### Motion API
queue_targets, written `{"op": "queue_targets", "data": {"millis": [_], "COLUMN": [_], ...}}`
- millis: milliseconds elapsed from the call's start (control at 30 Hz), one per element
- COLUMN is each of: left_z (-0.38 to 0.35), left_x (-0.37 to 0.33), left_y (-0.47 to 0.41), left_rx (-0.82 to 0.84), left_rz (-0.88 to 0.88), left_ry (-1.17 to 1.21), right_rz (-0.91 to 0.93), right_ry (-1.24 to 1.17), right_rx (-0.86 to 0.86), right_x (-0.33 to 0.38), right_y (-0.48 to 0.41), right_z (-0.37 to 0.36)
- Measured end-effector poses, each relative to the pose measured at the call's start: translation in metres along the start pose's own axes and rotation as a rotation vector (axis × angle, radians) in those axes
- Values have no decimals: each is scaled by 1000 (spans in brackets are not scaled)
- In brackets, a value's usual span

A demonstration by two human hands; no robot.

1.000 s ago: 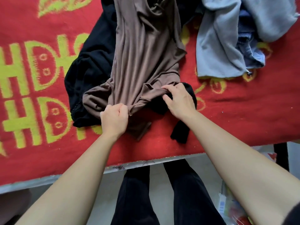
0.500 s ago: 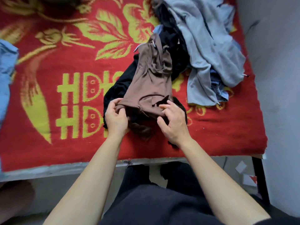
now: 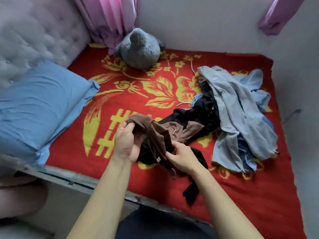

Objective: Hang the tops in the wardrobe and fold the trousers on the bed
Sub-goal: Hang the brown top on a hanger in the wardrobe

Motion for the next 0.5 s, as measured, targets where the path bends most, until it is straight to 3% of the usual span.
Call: {"op": "queue_targets", "data": {"millis": [133,267,367,433,500], "left_z": [34,80,113,133,157], "left_x": [-12,-33,-58,-74,-88], "left_y": [46,97,130,148,167], "left_rx": [-142,-255,-291,-322,-460], "left_rz": [-77,-143,-254,-342,-439], "left_ry": [65,203,327,226,27], "right_rz": [67,191,269,341,457], "right_ry": [209,77,-28,-67,-90], "right_rx": [-151,-474,-383,-275,-179], "right_x": [10,60,106,142,182], "right_y": [12,28,39,49,69], "right_z": [4,28,30,20,8]}}
Point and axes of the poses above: each hand's wrist, its own y-axis away from the middle knuckle, its own z-axis out of the back of the hand, x = y × z, the point moved 4 cm from there along -y, towards the middle knuckle, and after that the axes turned 10 degrees about y, right-handed, at the moved point
